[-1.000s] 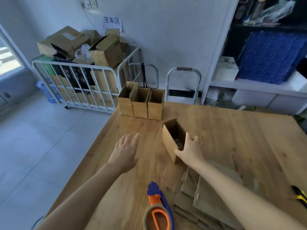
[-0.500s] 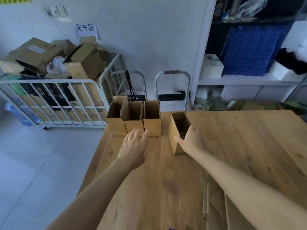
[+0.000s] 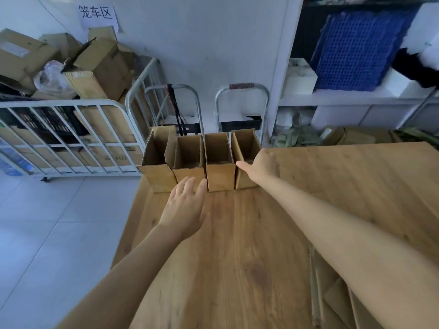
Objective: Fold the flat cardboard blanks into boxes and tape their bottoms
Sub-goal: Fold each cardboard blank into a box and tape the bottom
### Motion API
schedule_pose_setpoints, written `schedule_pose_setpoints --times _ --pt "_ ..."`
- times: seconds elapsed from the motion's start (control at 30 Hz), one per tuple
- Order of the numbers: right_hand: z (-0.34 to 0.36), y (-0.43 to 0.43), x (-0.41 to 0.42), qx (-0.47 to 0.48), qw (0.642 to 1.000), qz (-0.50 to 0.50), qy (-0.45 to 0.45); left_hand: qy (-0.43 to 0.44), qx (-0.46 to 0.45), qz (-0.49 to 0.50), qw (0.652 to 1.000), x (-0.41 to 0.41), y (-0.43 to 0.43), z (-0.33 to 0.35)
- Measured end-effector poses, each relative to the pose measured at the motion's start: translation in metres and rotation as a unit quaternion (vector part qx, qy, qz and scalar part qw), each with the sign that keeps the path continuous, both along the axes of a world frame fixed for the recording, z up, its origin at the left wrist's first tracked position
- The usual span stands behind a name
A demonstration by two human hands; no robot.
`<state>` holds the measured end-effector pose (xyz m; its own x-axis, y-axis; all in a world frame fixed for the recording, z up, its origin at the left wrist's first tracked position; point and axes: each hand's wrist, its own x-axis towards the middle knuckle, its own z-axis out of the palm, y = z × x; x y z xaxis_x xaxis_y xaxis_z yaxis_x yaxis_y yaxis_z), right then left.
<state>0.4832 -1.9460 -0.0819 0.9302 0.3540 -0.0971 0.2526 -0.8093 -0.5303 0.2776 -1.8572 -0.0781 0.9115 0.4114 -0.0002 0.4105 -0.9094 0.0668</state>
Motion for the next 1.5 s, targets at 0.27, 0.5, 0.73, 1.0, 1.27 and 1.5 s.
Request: schedule_pose_setpoints --times 0.27,0.5,0.73,1.0,1.27,1.5 --pt "0.010 -0.009 -0.002 0.007 1.000 0.024 0.009 0.015 0.006 -0.007 1.000 -0.004 -0.004 0.006" --pt "0.031 -0.080 -0.033 0.024 0.996 0.082 -0.039 0.016 -0.008 -0.011 1.000 -0.009 -0.052 0.026" --pt "0.040 -0.214 -0.057 -0.023 0.993 0.118 -0.012 0.023 -0.022 -0.053 0.998 -0.009 -0.147 0.034" --pt "0.017 -0.359 -0.051 -0.128 0.988 0.059 0.063 0.074 -0.127 -0.076 0.986 -0.013 -0.248 0.020" --pt "-0.010 -0.433 -0.053 -0.095 0.973 -0.072 0.199 0.168 -0.154 -0.051 0.972 0.009 -0.307 -0.007" --pt "0.004 -0.432 -0.051 0.002 0.972 -0.105 0.212 0.068 -0.296 0.079 0.950 0.022 -0.326 -0.007"
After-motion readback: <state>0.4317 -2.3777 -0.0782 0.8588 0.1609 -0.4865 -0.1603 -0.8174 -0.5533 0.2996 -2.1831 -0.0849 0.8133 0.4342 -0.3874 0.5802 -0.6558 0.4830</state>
